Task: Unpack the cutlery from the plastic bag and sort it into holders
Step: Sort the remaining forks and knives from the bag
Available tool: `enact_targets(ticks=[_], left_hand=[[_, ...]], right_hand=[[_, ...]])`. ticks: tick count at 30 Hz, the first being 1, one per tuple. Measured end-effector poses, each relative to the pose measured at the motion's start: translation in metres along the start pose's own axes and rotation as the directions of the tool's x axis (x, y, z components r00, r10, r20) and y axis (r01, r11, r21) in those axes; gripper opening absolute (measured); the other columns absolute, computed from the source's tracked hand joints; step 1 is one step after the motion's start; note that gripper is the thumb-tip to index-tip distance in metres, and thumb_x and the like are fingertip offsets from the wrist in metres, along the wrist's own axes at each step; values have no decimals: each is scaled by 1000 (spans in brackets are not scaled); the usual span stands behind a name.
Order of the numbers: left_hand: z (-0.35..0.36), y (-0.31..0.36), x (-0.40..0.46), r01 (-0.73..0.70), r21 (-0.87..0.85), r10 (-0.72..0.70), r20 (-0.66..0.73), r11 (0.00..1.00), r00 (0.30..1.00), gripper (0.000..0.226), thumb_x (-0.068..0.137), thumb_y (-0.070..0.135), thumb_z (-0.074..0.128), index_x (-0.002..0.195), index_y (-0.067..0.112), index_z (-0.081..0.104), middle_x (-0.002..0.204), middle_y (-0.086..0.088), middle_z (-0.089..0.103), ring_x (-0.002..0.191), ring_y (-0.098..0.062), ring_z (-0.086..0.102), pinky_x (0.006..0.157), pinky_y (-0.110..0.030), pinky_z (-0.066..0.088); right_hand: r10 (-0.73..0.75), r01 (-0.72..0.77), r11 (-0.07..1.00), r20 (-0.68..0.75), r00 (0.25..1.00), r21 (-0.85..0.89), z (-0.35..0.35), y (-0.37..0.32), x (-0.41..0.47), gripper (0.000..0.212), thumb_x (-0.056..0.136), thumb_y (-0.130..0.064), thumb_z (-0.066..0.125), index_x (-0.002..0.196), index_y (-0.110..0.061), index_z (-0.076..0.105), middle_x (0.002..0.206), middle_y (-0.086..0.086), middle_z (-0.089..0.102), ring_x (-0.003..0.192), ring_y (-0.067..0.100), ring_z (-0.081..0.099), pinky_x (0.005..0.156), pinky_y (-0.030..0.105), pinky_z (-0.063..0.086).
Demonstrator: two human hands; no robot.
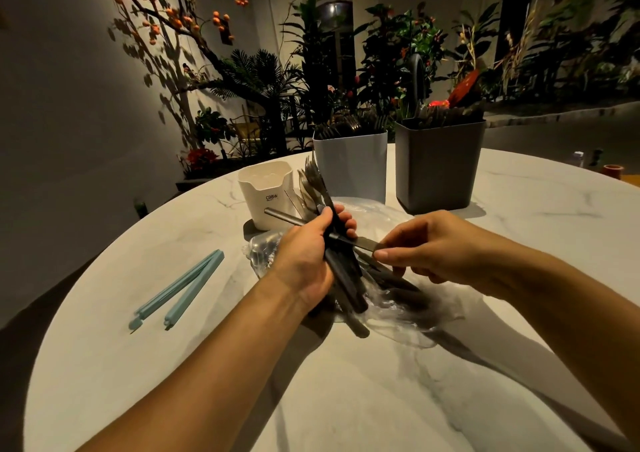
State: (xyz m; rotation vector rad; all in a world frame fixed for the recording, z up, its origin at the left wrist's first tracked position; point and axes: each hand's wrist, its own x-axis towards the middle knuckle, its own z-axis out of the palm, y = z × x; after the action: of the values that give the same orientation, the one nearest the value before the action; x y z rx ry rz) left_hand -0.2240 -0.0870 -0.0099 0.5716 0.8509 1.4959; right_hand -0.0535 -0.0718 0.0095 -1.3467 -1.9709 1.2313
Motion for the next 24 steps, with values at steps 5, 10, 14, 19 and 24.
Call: enact_targets(ticks=[5,10,14,19,24], left_hand=[[0,-4,2,33,71,-27,-75,997,997,21,107,23,45,99,7,55,75,-7,57,70,-18,58,80,-32,55],[-4,-5,9,56,154,-39,-112,987,993,28,105,33,48,88,11,51,66,-3,49,52,-13,46,55,-24,46],[-4,-4,6,54,183,-27,-143,982,989,35,99,40,57,82,10,52,59,0,46,46,-8,41,39,-16,36],[-2,1,-4,30,254,-35,15,967,999,50,74,57,70,89,13,52,63,3,42,49,-7,32,41,-15,27],[-9,-1,-4,67,134,-86,143,989,986,84,88,82,28,110,4,50,73,-5,46,54,-12,35,41,-20,28]], right_hand=[[57,-57,998,-14,998,4,6,2,3,8,84,-29,73,87,-21,74,74,-1,70,67,14,61,45,15,43],[34,-33,998,-20,999,52,7,1,2,5,87,-23,72,91,-20,72,73,-1,69,65,13,64,49,16,46],[-10,20,993,-83,996,116,7,0,2,8,88,-20,70,95,-17,71,72,1,70,61,11,66,52,18,49],[33,137,808,-277,960,573,-7,-3,-3,11,93,-21,63,97,-12,68,91,6,62,80,15,56,64,24,48],[131,203,621,-356,925,757,-13,-5,-6,23,99,-30,55,96,-11,68,84,0,67,80,13,61,68,26,48]])
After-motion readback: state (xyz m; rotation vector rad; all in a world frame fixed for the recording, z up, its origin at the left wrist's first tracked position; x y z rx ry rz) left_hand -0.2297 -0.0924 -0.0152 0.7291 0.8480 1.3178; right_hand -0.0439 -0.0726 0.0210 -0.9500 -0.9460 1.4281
